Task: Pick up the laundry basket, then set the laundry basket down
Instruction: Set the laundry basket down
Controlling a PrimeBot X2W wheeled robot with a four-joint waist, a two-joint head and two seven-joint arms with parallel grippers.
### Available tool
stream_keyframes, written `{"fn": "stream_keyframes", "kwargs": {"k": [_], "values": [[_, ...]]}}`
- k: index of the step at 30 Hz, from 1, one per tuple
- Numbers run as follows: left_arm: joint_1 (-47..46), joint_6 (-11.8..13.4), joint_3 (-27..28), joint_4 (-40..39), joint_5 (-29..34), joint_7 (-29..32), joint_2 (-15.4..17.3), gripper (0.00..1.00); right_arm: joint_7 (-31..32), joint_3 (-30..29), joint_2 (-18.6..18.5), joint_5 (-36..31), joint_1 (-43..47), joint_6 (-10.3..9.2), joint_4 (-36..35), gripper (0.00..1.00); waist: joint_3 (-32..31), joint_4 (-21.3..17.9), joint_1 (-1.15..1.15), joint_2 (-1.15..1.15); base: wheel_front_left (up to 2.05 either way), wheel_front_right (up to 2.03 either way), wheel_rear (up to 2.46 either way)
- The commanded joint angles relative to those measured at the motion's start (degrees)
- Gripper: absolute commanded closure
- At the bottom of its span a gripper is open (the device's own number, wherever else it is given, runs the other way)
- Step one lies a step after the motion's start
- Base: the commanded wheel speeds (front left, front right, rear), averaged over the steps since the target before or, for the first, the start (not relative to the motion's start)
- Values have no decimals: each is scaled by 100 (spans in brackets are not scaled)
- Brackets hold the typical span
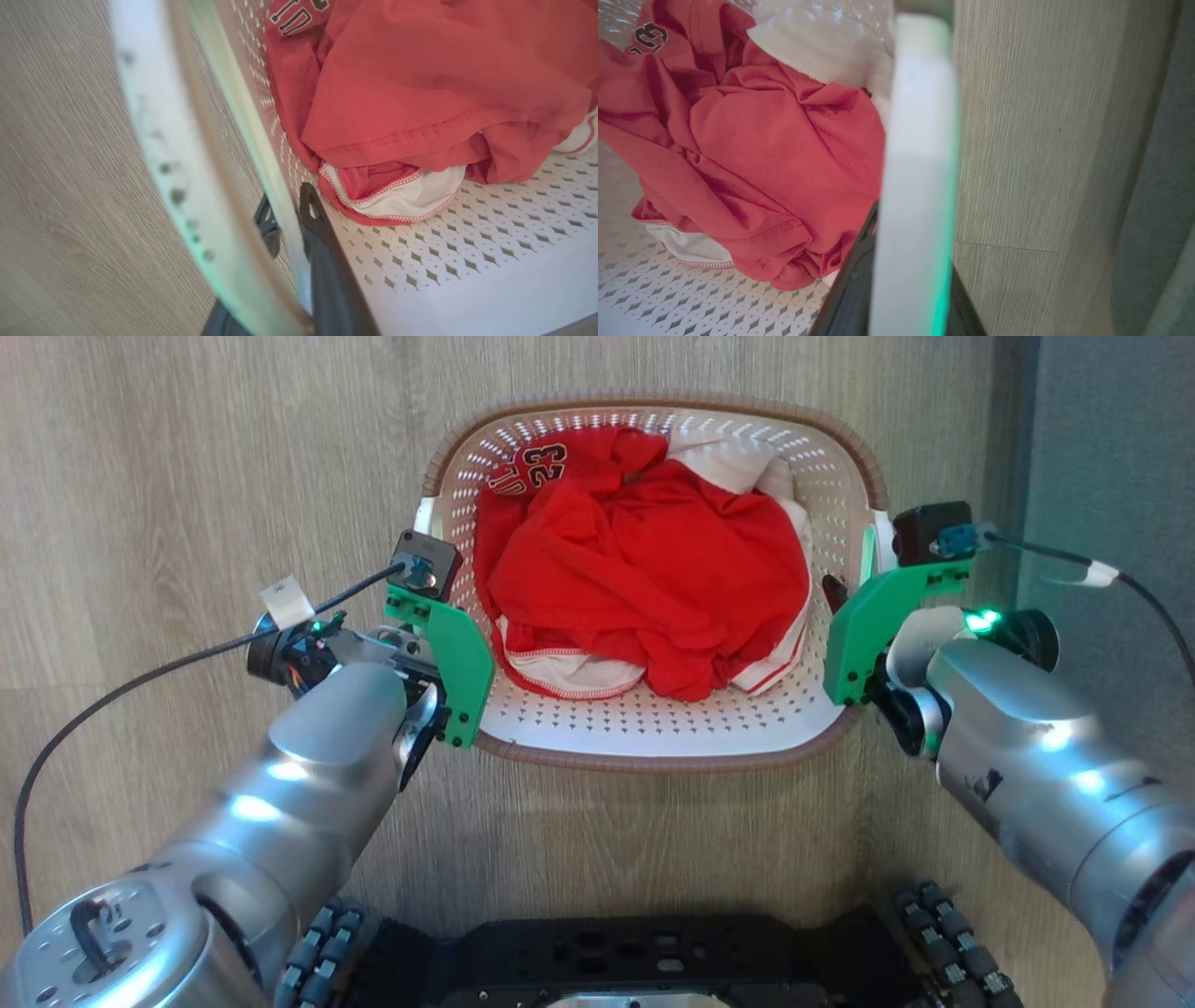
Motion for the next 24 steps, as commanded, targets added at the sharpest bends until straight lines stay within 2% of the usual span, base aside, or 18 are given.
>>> {"fn": "stream_keyframes", "kwargs": {"k": [1,11,12,13,14,19,24], "values": [[-50,-27,-18,-186,162,-39,-50,100,-93,168,102,-61,105,89,-114,100,57,0,-1,0,0,0,0],[-63,38,-19,-259,111,-42,-50,100,15,167,55,165,96,89,-97,100,163,17,-1,0,0,0,0],[-66,72,-19,-260,87,-57,-50,100,1,175,44,158,81,89,-110,61,171,20,-1,0,0,0,0],[-70,107,-19,-257,82,-75,-50,63,2,186,29,137,69,89,-90,0,180,27,-1,0,0,0,0],[-75,141,-19,-244,110,-80,-50,0,13,202,9,89,59,89,-59,0,189,38,-1,0,0,0,0],[-75,314,-19,-176,163,19,-50,0,-62,233,-35,-15,32,89,77,0,204,87,-1,0,0,0,0],[-52,318,-19,-217,130,35,-50,0,-153,249,-85,-28,22,89,124,0,187,134,-1,0,0,0,0]]}}
